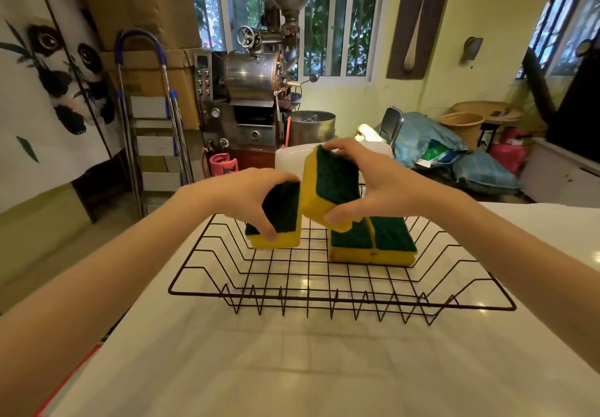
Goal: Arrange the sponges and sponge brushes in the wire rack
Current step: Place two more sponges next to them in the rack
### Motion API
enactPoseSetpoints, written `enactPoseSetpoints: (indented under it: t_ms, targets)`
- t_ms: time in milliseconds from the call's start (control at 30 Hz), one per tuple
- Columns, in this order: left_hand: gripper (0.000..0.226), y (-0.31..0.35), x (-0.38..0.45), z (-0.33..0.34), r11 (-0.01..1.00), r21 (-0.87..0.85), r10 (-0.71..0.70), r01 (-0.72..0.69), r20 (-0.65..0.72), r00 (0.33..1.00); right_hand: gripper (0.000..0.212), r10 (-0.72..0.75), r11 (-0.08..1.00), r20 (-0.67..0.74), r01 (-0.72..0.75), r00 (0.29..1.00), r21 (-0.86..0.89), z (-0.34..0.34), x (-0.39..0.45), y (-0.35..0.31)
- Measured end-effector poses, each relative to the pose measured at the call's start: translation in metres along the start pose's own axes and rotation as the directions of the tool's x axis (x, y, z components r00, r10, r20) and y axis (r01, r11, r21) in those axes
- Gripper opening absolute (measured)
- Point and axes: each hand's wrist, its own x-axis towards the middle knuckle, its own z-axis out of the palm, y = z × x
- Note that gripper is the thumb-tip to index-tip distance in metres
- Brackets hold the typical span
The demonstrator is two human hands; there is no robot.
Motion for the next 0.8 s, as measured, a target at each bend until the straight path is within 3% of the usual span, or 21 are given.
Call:
enactPoseSetpoints:
  t_ms: [233,533,800]
  targets:
    - [0.091,-0.037,0.029,0.029,0.998,-0.010,-0.066,0.067,0.095,0.993,0.089,0.035,0.999,0.061,-0.032,0.998,-0.038,0.034,0.037,0.032]
    - [0.088,-0.051,0.041,0.041,0.994,0.055,-0.104,0.096,0.176,0.979,0.088,0.148,0.972,0.201,-0.105,0.968,-0.209,0.062,0.058,0.051]
    - [0.085,-0.055,0.043,0.043,0.995,0.016,-0.099,0.098,0.183,0.978,0.082,0.203,0.934,0.276,-0.101,0.939,-0.342,0.067,0.062,0.054]
